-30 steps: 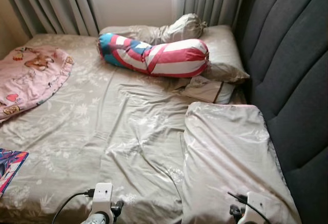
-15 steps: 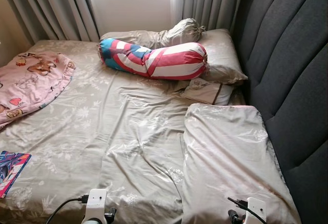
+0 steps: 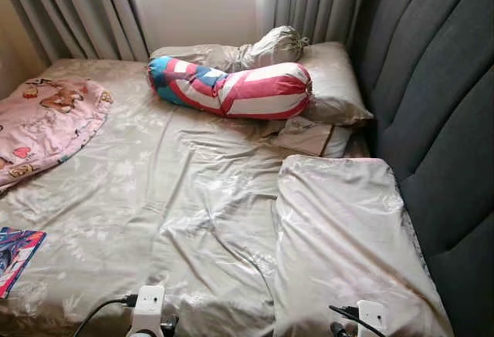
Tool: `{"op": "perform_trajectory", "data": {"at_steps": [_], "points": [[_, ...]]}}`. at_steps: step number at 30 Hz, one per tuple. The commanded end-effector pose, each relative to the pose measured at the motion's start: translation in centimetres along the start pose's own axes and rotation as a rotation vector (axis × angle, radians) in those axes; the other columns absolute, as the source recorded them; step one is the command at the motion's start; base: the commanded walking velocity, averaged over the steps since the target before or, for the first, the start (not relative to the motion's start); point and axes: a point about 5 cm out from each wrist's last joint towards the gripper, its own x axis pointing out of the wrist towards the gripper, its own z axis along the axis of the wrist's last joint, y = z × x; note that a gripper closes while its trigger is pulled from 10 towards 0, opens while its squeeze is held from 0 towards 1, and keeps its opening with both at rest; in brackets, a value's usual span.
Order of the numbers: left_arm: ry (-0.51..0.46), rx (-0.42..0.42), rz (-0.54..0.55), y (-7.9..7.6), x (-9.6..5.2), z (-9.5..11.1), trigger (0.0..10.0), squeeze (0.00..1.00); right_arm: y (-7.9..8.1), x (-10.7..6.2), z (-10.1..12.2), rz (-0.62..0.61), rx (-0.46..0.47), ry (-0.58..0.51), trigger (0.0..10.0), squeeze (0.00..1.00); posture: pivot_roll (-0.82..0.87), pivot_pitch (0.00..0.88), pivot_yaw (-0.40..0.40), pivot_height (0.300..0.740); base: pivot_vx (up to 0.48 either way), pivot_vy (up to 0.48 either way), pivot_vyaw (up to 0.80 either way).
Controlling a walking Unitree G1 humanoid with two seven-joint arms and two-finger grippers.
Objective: Clean up the room
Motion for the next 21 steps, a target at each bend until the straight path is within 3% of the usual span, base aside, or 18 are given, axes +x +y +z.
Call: {"op": "perform_trajectory", "data": {"at_steps": [1,21], "points": [[0.044,0.006,0.014,0.60,-0.34,-1.25,10.0,0.00,0.64,0.15,0.27,0.028,-0.019,-0.003,10.0,0.00,-0.04,0.000,-0.007,0.740,0.000,0.277,0.80],[0.019,0.010,0.017,0.39,-0.14,-0.53,10.0,0.00,0.73,0.24,0.64,0.022,0.004,-0.016,10.0,0.00,-0.04,0.022,-0.015,0.740,0.000,0.284,0.04]]}}
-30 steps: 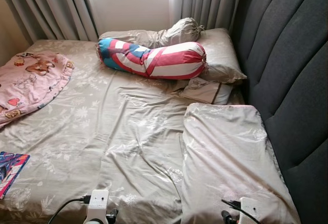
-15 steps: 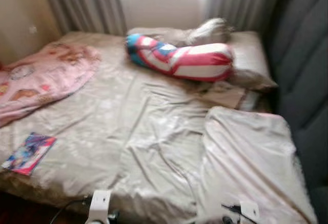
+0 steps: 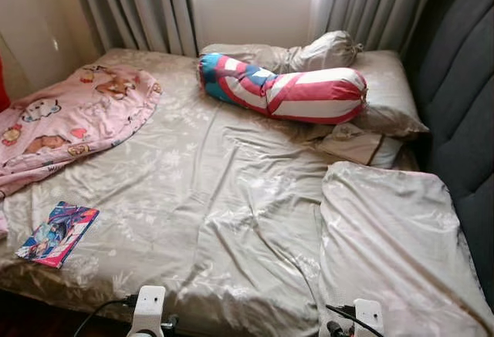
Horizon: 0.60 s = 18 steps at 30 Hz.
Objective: Clean up the room
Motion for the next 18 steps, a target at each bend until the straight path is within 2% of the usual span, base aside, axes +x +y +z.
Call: {"op": "perform_trajectory", "data": {"at_steps": [1,11,18], "points": [[0.001,0.011,0.003,0.0,0.0,0.0,10.0,0.00,-0.2,0.0,0.1,0.000,-0.001,0.002,10.0,0.00,-0.04,0.024,-0.015,0.740,0.000,0.326,0.00],[0.004,0.016,0.000,-0.3,0.1,0.3,10.0,0.00,-0.2,0.0,0.1,0.006,-0.021,0.012,10.0,0.00,-0.04,0.028,-0.015,0.740,0.000,0.328,0.00],[-0.019,0.018,-0.017,-2.3,0.7,2.2,10.0,0.00,-0.1,0.1,0.2,0.008,-0.022,0.012,10.0,0.00,-0.04,0.029,-0.014,0.740,0.000,0.329,0.00]]}}
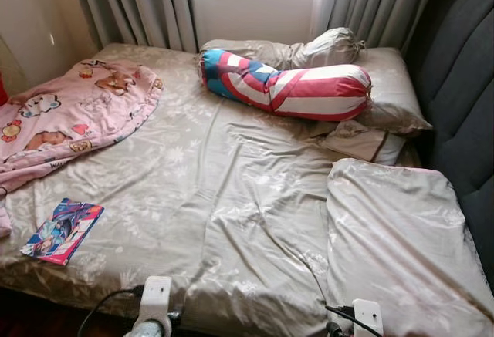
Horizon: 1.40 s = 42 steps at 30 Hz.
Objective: Clean up the room
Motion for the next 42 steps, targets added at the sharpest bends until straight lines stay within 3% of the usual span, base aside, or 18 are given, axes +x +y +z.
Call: {"op": "perform_trajectory", "data": {"at_steps": [1,12,42], "points": [[0.021,0.025,0.000,-0.7,0.1,0.0,10.0,0.00,-0.1,0.0,0.0,-0.003,0.003,0.009,10.0,0.00,-0.04,0.029,-0.014,0.740,0.000,0.326,0.00],[0.032,0.029,-0.008,-1.8,0.2,0.2,10.0,0.00,0.0,0.0,-0.1,0.001,0.004,0.011,10.0,0.00,-0.04,0.030,-0.015,0.740,0.000,0.467,0.00],[0.034,0.031,-0.002,-1.4,0.1,-0.1,10.0,0.00,-0.6,-0.1,-0.2,0.004,-0.002,0.012,10.0,0.00,-0.03,0.028,-0.016,0.740,0.000,0.480,0.00]]}}
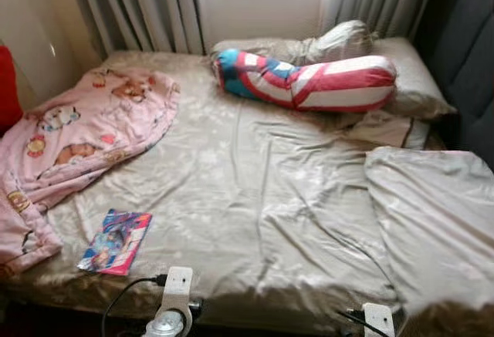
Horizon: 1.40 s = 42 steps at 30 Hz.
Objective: Clean up the room
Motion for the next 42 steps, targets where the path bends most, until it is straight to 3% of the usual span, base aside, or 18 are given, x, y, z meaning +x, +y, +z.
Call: {"op": "perform_trajectory", "data": {"at_steps": [1,42], "points": [[0.009,0.008,-0.006,-0.30,0.02,-0.02,10.0,0.00,-0.72,-0.18,-0.16,-0.017,0.001,0.001,10.0,0.00,-0.03,0.028,-0.016,0.740,0.000,0.480,0.00],[0.013,0.003,-0.001,-0.21,-0.01,-0.15,10.0,0.00,-0.74,-0.17,-0.07,-0.012,-0.006,-0.001,10.0,0.00,-0.03,0.022,-0.018,0.740,0.000,0.480,0.00]]}}
